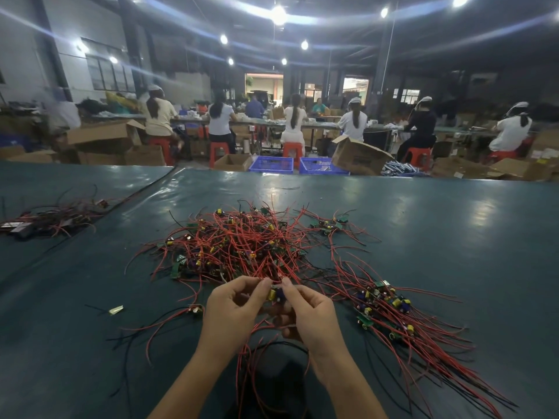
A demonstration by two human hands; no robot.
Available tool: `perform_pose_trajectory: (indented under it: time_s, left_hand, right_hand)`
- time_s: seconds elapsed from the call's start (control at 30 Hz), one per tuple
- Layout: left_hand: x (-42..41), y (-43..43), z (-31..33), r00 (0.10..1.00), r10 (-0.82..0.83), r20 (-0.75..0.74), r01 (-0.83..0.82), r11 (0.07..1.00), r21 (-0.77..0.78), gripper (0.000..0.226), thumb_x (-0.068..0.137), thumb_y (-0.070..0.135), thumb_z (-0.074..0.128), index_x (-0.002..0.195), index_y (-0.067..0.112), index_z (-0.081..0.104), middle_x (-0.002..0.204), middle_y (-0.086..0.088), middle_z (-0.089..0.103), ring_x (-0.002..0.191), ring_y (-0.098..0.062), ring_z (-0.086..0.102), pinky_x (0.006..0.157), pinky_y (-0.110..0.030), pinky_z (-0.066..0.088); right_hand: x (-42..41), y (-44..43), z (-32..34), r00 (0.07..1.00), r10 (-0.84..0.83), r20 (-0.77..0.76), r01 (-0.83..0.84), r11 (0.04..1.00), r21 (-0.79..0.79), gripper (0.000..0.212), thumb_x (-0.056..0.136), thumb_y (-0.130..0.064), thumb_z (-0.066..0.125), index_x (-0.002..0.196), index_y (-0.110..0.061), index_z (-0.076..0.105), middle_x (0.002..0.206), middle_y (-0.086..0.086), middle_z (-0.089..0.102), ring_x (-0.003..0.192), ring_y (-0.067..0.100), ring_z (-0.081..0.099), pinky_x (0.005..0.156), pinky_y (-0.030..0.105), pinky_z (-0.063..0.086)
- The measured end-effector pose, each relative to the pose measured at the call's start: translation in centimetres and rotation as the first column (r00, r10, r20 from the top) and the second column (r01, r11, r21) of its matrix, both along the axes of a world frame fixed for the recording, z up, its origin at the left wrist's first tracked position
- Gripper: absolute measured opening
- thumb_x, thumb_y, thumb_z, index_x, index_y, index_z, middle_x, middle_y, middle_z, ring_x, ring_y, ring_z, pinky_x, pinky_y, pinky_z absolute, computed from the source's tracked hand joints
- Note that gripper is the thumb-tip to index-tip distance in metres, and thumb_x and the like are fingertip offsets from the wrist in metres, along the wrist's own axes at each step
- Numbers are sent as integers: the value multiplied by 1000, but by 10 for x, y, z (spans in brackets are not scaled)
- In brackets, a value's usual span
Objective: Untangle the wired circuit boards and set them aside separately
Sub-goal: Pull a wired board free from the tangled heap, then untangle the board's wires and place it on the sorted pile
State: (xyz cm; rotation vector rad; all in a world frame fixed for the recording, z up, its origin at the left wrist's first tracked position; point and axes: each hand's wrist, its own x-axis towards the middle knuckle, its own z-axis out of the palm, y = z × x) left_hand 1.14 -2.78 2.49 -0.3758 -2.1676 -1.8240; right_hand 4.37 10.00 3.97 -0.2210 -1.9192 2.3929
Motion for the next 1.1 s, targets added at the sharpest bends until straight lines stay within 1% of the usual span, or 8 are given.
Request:
perform_pose_trajectory:
  time_s: [0.1,0.2,0.47,0.63,0.8,0.9,0.97,1.1]
  left_hand:
    - [-1,-3,-1,1000,1,23,-1,1000,-4,16,88,30,65,76,23,75,65,2,71,58,-9,64,54,-21,49]
    - [-3,-3,-3,999,29,46,-26,998,-55,23,92,32,60,76,23,75,67,-2,71,60,-18,65,58,-33,53]
    - [-4,-8,-18,990,73,-124,-122,883,-453,21,92,35,59,72,31,64,63,11,60,58,-6,56,56,-31,51]
    - [-6,-9,-23,980,65,-187,-160,817,-555,16,94,36,58,89,27,69,76,16,58,69,-3,56,61,-24,49]
    - [-17,-16,-30,934,180,-308,-336,736,-587,19,88,30,65,105,23,69,118,6,57,112,-16,51,93,-31,46]
    - [-21,-21,-36,953,233,-193,-299,624,-722,38,90,43,57,126,30,56,154,-1,28,142,-21,24,112,-41,29]
    - [-24,-23,-38,969,226,-97,-217,596,-773,47,94,49,48,137,32,46,159,2,18,145,-19,17,115,-43,23]
    - [-25,-21,-39,977,180,-112,-200,611,-766,42,98,45,41,135,29,48,141,12,48,130,-9,40,109,-33,24]
  right_hand:
    - [1,-2,-1,996,-12,-86,17,998,59,13,89,-24,70,89,-11,73,64,3,72,50,6,63,45,16,45]
    - [0,-1,-4,978,-150,-144,164,983,85,10,90,-19,70,82,-12,73,62,3,71,49,5,62,45,15,45]
    - [-27,36,9,774,-610,-171,617,787,-11,22,92,-32,66,77,-16,70,65,-1,69,58,13,57,48,22,43]
    - [-87,66,81,919,-393,11,388,911,142,60,94,-36,64,139,-3,42,93,6,70,57,10,61,38,19,43]
    - [-63,49,44,964,-260,-52,265,945,190,18,98,-21,59,113,-11,62,87,3,75,51,5,63,40,18,44]
    - [-41,24,9,974,-222,-48,227,964,141,7,97,-14,59,101,-15,65,79,0,75,50,4,61,42,19,44]
    - [-30,8,-10,973,-219,-76,228,965,128,8,97,-11,59,97,-15,66,72,-2,74,51,4,61,43,18,45]
    - [-19,-7,-34,961,-231,-151,262,936,237,12,95,-10,61,92,-20,67,74,0,73,60,4,64,56,18,52]
